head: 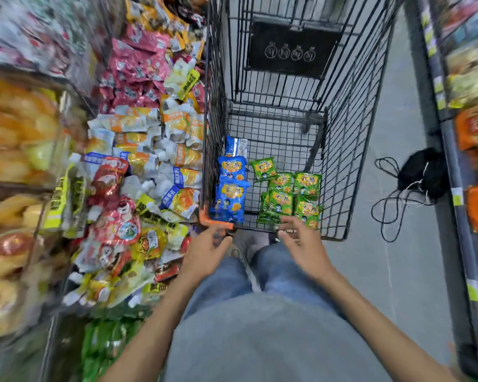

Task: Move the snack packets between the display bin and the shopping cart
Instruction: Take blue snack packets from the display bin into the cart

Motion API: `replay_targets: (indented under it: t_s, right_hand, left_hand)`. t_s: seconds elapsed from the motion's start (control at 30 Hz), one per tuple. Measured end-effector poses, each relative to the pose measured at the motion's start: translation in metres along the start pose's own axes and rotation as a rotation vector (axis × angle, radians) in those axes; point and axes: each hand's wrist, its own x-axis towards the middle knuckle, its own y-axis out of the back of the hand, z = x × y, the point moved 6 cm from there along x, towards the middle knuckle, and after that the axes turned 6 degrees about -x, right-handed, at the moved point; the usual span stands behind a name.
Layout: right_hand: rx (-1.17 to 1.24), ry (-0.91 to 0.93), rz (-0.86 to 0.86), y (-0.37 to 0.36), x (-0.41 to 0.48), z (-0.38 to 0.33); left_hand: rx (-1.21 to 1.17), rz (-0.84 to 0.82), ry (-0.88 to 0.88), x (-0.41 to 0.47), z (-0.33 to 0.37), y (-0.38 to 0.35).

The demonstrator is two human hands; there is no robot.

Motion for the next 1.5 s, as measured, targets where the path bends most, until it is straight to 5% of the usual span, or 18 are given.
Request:
replay_targets:
  t_s: [0.23, 0.47, 0.6, 0.8, 1.07, 1.23, 1.5]
  right_hand:
    - [-0.085, 0.026, -0.228, 0.008, -0.023, 0.028]
    - [-0.194, 0.089, -0.431, 0.013, -0.044, 0.051]
    - [-0.417, 0.301, -0.672, -0.033, -0.069, 0.029]
    - [-0.559, 0.649, -1.056, -0.128, -0.168, -0.026]
    - [-0.638, 0.813, -1.235, -0.232, -0.314, -0.048]
    - [-0.63, 0.736, -1.206, -0.3, -0.377, -0.037]
    - [-0.743, 0.109, -0.997, -0.411, -0.394, -0.008]
  left_hand:
    - [-0.115, 0.143, 0.263, -0.061, -0.052, -0.02]
    - [-0.567, 0.493, 0.445, -0.141, -0.055, -0.068]
    - [-0.68, 0.64, 0.514, -0.214, -0.073, -0.102]
    - [-0.991, 1.135, 0.766, -0.36, -0.128, -0.179]
    - [-1.295, 1.431, 0.829, -0.479, -0.197, -0.241]
    - [-1.249, 1.492, 0.775, -0.531, -0.248, -0.21]
    - [-1.193, 1.376, 0.779, -0.549, -0.312, -0.175]
